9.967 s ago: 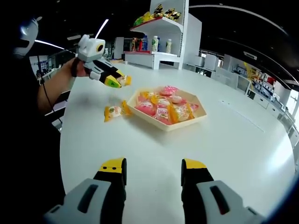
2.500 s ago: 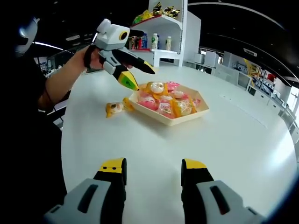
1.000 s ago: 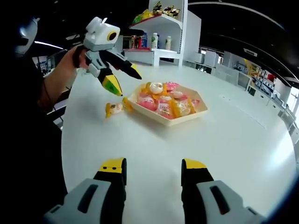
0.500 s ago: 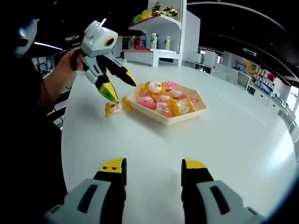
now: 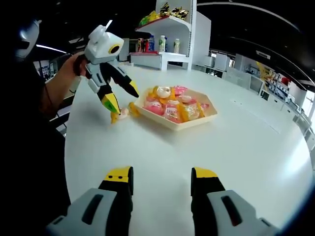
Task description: Pick up the marshmallows scattered on the table and place them into the bowl on the table
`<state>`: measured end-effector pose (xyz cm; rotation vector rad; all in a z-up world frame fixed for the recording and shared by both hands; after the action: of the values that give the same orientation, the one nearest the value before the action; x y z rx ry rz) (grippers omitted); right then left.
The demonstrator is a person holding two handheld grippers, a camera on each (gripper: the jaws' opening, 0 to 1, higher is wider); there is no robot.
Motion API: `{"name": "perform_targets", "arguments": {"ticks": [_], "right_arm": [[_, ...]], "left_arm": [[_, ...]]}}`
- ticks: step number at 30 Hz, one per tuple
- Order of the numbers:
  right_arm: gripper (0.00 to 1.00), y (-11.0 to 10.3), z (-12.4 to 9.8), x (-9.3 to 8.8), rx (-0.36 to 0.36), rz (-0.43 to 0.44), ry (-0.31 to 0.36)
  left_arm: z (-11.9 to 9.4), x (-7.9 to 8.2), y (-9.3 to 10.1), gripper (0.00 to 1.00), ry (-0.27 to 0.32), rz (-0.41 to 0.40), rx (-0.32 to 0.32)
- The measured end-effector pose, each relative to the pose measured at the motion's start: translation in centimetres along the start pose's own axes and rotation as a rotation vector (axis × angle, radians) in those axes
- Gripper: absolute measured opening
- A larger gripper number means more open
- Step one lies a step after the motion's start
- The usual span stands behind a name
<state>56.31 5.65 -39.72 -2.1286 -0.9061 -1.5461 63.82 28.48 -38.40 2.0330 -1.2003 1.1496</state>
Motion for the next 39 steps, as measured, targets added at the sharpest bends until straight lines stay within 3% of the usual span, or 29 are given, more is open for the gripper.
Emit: {"name": "perform_targets", "arguments": {"ticks": [7,12,21,27,33,39], "right_arm": [[0.47,0.0,0.0,0.0,0.000,0.000,-0.001],[0.47,0.0,0.0,0.0,-0.004,0.002,0.001],[0.47,0.1,-0.1,0.0,-0.009,0.002,0.002],[0.47,0.1,-0.1,0.1,-0.005,0.000,0.002],[0.47,0.1,-0.1,0.1,-0.007,0.000,0.003],[0.47,0.1,-0.2,0.1,-0.006,-0.002,0.001]], "left_arm": [[0.1,-0.6,0.5,0.53,-0.022,-0.016,-0.017],[0.3,-1.0,0.2,0.45,-0.020,-0.036,-0.018],[0.6,-1.5,0.7,0.45,-0.031,-0.057,-0.047],[0.8,-1.6,1.0,0.42,-0.028,-0.045,-0.056],[0.9,-1.5,1.2,0.32,-0.020,-0.026,-0.055],[0.8,-1.5,1.2,0.31,-0.021,-0.007,-0.059]]}}
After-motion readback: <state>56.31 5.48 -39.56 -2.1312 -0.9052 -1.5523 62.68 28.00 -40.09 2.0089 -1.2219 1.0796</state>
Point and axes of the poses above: the point that each gripper's makers call its tool centre point, and the gripper's own axes: z roughly forward along the fingers, y roughly to its right, x roughly out of its top, the point moved 7 cm from there along -z, roughly backward along the fingers, and after that the axes turned 15 degrees about y, right-handed, at the moved point
